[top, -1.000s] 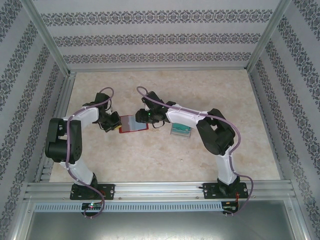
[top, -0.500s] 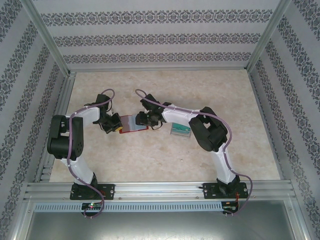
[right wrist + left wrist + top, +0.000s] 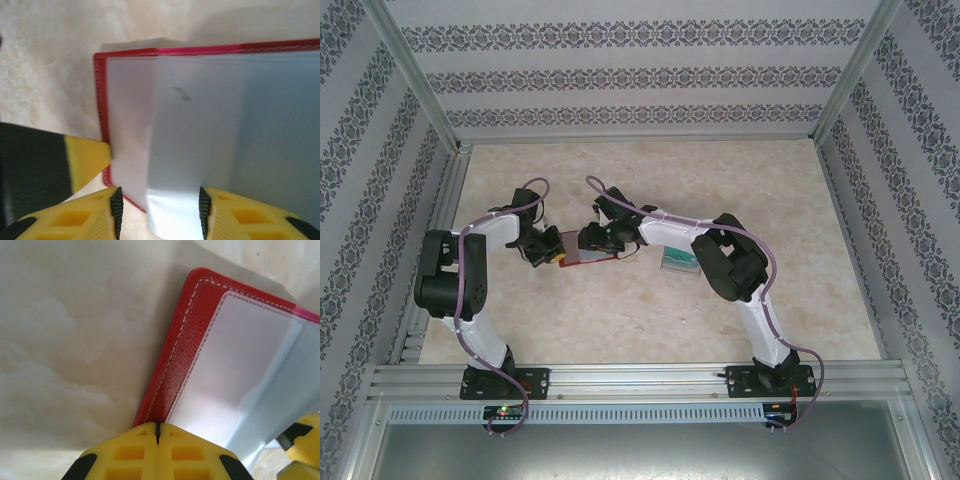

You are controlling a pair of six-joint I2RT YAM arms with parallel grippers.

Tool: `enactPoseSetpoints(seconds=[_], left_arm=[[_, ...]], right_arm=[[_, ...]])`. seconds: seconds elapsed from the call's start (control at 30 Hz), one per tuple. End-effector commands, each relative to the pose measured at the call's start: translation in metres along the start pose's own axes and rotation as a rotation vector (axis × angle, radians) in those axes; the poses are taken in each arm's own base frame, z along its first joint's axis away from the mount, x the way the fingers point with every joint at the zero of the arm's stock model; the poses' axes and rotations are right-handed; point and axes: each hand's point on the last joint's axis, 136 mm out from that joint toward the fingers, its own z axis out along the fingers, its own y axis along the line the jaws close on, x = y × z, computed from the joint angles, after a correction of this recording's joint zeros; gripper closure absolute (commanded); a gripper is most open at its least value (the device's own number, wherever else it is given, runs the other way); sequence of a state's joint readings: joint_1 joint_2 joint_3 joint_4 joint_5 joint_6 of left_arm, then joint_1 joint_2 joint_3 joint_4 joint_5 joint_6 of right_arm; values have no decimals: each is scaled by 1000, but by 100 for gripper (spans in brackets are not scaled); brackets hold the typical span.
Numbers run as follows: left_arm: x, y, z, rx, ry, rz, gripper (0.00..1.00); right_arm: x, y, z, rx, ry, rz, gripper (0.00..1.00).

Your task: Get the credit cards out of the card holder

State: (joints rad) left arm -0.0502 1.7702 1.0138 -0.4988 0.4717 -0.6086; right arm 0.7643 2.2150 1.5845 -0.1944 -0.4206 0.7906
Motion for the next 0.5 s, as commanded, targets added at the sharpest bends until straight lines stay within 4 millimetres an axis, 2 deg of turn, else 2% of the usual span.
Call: enactPoseSetpoints(seconds=[0.0, 0.1, 0.2, 0.33, 0.47], left_arm=[[2, 3, 8, 9, 21, -1, 94], [2, 3, 8, 9, 21, -1, 94], [1, 3, 8, 8, 19, 1, 94], [1, 3, 7, 5, 17, 3, 94], [0, 2, 7, 6, 16, 5, 94]], right_arm=[[-6, 34, -2, -115, 6, -22, 53], [-11, 45, -10, -140, -4, -43, 50], [-21, 44, -23, -103, -51, -71, 48], [-30, 19, -38, 4, -100, -56, 44], [-28, -16, -44, 100, -112, -14, 44]])
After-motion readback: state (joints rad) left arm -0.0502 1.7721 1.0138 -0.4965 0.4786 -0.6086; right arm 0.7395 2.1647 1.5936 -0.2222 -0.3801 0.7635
